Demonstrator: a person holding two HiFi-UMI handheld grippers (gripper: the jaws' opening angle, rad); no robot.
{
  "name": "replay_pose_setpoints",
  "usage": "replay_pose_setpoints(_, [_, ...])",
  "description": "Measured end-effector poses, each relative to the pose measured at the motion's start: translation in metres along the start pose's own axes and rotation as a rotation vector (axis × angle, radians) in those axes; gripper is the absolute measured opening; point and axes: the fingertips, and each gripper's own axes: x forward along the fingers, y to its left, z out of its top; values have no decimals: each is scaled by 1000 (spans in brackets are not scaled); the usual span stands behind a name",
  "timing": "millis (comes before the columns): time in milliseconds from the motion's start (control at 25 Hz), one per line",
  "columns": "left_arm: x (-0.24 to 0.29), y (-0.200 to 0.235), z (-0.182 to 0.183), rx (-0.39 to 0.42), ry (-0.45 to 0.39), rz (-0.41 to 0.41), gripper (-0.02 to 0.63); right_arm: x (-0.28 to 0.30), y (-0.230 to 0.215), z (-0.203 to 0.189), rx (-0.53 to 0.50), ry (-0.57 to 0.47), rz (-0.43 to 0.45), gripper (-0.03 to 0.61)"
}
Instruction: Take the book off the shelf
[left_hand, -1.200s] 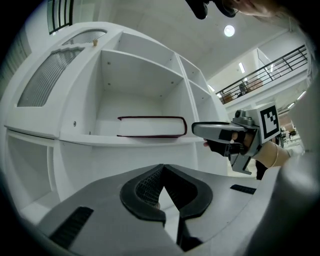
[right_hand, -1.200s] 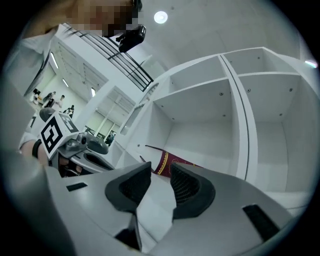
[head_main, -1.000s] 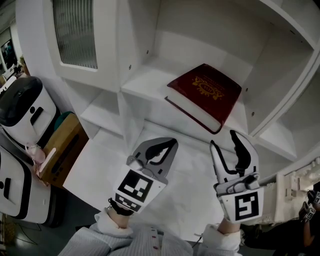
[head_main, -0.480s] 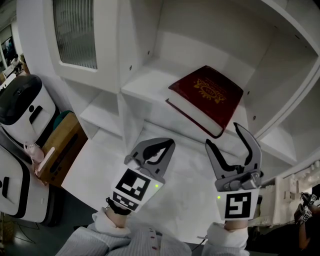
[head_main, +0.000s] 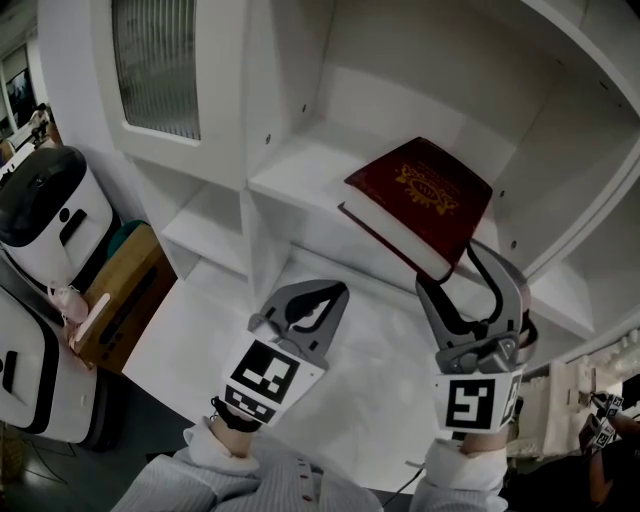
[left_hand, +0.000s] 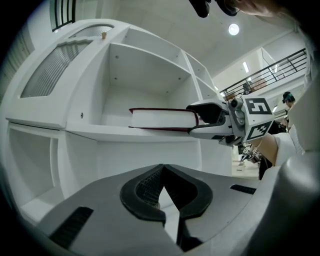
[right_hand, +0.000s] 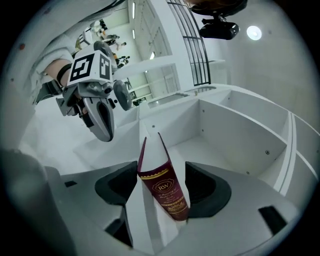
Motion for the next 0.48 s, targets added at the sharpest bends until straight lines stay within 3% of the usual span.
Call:
replay_pose_setpoints(200, [0, 5, -3, -16, -1, 9, 9, 10, 5, 2, -99, -9, 45, 253])
replay_pose_setpoints(480, [0, 11, -7, -28, -1, 18, 9, 25, 6, -1, -113, -19, 73, 253])
